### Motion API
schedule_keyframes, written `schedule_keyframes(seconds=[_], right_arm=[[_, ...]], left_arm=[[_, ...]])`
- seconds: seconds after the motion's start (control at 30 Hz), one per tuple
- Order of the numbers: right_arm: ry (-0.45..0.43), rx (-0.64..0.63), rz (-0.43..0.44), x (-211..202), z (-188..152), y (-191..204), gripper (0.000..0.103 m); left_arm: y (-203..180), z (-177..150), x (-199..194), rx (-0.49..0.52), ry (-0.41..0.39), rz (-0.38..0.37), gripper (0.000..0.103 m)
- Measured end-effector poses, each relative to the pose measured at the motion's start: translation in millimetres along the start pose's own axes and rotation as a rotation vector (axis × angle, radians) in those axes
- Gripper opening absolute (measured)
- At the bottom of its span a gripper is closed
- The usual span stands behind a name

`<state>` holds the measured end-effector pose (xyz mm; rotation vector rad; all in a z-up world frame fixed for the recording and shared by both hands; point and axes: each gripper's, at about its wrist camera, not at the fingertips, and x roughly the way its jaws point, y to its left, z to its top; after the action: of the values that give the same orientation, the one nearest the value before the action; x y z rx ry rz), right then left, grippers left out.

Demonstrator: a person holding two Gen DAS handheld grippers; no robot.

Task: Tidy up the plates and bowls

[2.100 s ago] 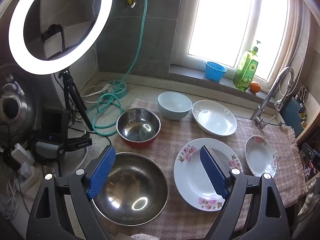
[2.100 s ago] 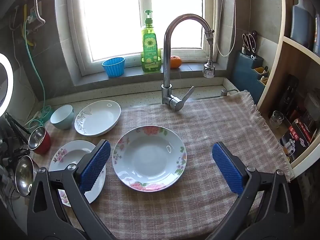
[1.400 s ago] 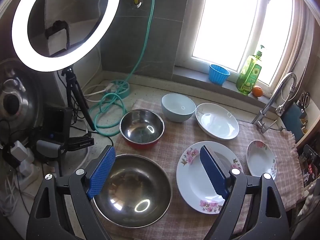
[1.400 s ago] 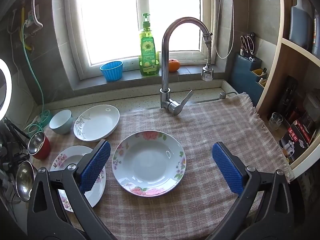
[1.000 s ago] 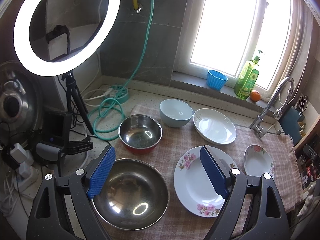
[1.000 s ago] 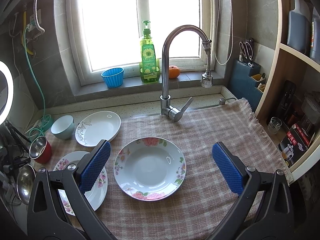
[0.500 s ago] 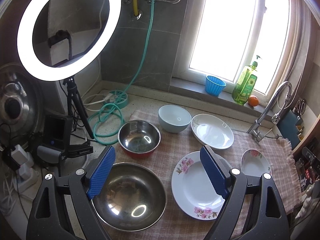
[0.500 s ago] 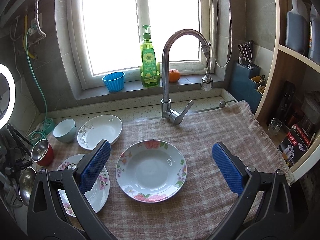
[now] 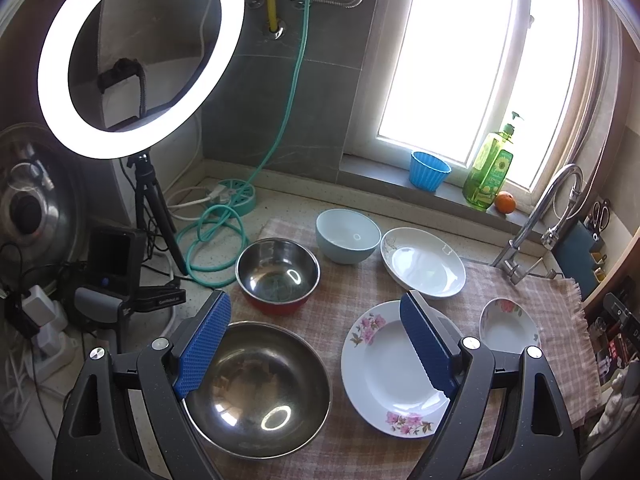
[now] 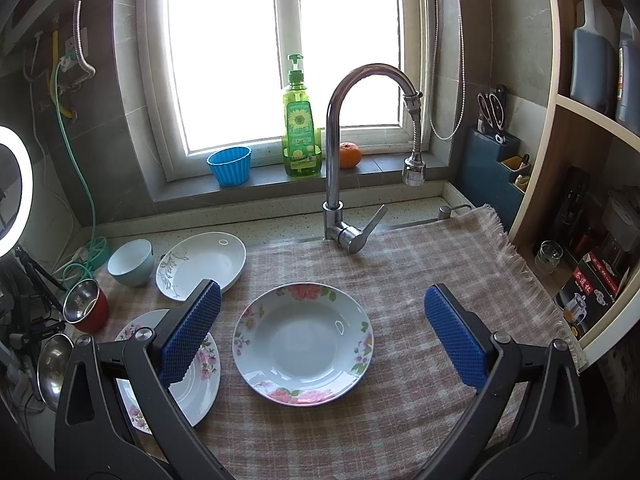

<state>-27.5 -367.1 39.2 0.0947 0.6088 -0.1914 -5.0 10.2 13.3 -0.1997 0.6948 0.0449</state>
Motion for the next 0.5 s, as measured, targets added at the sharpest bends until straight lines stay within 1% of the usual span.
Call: schedule_keyframes(seconds=[0.5], right_arm=[[0.009,-0.003,0.000,-0.9,-1.9,0.2,0.103]], left_arm=[[0.6,-1.7,0.7,-0.003,0.010,-0.007,0.087]])
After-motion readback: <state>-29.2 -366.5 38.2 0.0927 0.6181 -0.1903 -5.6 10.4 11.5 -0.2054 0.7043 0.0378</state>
